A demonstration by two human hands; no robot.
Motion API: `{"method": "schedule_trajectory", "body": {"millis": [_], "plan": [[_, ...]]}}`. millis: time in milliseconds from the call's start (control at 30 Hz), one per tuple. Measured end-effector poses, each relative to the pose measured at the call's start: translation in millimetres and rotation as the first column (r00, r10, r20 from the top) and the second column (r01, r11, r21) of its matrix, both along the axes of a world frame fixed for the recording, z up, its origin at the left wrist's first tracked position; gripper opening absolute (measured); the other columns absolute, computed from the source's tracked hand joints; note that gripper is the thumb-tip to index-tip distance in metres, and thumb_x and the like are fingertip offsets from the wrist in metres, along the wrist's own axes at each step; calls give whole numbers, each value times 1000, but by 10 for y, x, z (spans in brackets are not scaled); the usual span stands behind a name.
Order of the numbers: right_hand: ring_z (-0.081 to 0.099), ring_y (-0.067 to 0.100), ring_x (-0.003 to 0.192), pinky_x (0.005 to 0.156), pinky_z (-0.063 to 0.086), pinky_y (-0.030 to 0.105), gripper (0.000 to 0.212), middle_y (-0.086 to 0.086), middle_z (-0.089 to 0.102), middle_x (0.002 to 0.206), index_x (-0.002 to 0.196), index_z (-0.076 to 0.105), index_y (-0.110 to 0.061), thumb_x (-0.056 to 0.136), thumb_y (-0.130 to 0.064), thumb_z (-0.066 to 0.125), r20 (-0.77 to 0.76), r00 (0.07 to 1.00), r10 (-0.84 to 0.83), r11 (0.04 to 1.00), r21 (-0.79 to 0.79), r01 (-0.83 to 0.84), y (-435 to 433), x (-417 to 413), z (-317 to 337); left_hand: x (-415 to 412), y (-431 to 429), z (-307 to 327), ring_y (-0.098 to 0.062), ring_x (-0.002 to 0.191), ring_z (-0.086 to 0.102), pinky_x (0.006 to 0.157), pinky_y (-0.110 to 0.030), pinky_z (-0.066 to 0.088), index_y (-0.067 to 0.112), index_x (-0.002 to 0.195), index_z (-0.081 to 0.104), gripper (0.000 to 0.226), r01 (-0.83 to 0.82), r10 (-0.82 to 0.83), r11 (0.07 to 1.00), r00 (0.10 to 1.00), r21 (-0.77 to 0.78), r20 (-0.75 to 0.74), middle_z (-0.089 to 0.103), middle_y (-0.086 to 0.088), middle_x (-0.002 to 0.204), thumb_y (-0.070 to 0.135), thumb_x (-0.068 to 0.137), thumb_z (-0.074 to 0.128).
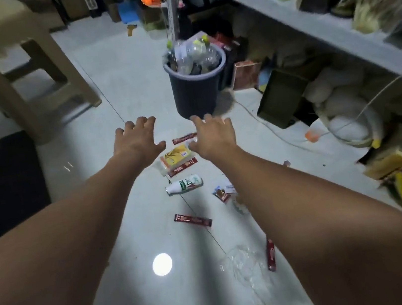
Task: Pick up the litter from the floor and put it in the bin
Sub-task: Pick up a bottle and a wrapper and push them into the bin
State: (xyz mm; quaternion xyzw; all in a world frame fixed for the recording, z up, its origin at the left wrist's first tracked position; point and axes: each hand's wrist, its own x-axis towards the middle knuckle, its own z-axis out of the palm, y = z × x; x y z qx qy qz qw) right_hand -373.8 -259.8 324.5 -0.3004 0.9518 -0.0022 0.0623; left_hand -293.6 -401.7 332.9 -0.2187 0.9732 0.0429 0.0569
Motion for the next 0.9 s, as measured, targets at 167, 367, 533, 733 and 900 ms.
{"method": "schedule_trajectory", "body": {"millis": [167, 367, 533, 733, 900], "plan": [[36, 26, 134, 109, 24, 42, 66, 7, 38, 146, 147, 27, -25, 91, -44, 55, 40, 998, 46, 998, 38, -47, -102, -65, -1735, 9, -231, -1544, -33, 131, 35, 106, -43, 28, 17, 145, 29, 63, -42, 42, 999, 999, 6, -9, 34, -6, 149, 44, 92, 49], [34, 25, 134, 110, 22, 42, 74, 5, 37, 147, 148, 26, -24, 86, -39, 64, 88, 989, 121, 988, 86, -129, -359, -229, -2942, -10, -430, -2655, -33, 130, 37, 104, -43, 29, 17, 144, 31, 62, -67, 67, 998, 998, -18, 6, 36, -5, 148, 42, 91, 52], [36, 25, 132, 112, 20, 42, 76, 4, 42, 140, 146, 29, -24, 82, -31, 70, 137, 973, 185, 974, 105, -200, -584, -343, -3444, -87, -635, -2962, -31, 131, 37, 105, -42, 29, 17, 145, 31, 63, -83, 83, 996, 997, -38, -10, 35, -3, 148, 42, 91, 52], [40, 29, 129, 111, 23, 42, 57, 10, 45, 136, 138, 38, -15, 86, -20, 63, 158, 972, 174, 972, 130, -195, -711, -339, -3669, -242, -762, -3011, -27, 131, 36, 105, -40, 28, 18, 144, 31, 62, -97, 96, 995, 994, -10, -61, 34, 0, 148, 41, 91, 52], [49, 28, 118, 95, 37, 36, 58, 11, 46, 131, 137, 37, -13, 87, -22, 65, 195, 981, 16, 999, 34, -23, -670, -375, -3278, -338, -697, -2680, -27, 130, 37, 104, -38, 28, 19, 144, 30, 61, -82, 82, 997, 995, 1, -65, 35, 1, 147, 42, 92, 50]]}}
